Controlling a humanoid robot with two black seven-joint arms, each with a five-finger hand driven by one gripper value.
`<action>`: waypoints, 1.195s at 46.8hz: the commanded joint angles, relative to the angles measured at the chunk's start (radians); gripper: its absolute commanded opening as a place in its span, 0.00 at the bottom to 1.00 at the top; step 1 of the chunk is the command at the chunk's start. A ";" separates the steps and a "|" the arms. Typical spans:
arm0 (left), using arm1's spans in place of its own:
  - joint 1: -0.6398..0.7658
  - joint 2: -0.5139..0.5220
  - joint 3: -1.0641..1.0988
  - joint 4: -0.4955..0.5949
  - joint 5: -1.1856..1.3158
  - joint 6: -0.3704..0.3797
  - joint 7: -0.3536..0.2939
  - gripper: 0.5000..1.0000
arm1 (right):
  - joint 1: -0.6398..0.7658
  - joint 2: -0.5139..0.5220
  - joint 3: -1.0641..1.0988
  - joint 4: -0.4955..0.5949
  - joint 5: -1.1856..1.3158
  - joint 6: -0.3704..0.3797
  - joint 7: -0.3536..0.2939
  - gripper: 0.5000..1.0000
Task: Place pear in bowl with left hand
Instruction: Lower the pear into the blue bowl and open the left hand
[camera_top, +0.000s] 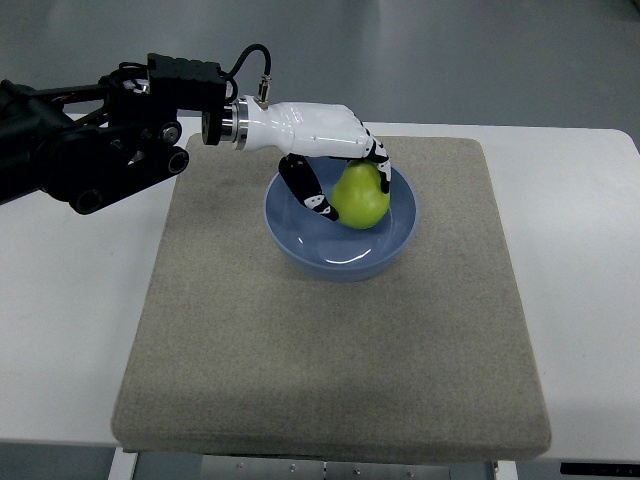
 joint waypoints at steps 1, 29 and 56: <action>0.009 -0.007 0.001 0.010 0.010 0.000 0.000 0.00 | 0.000 0.000 0.000 0.000 0.000 0.000 0.000 0.85; 0.054 -0.009 0.006 0.053 0.014 0.002 0.000 0.00 | 0.000 0.000 0.000 0.000 0.000 0.000 0.001 0.85; 0.067 -0.011 0.003 0.050 -0.004 0.009 0.002 0.92 | 0.000 0.000 0.000 0.000 0.000 0.000 0.000 0.85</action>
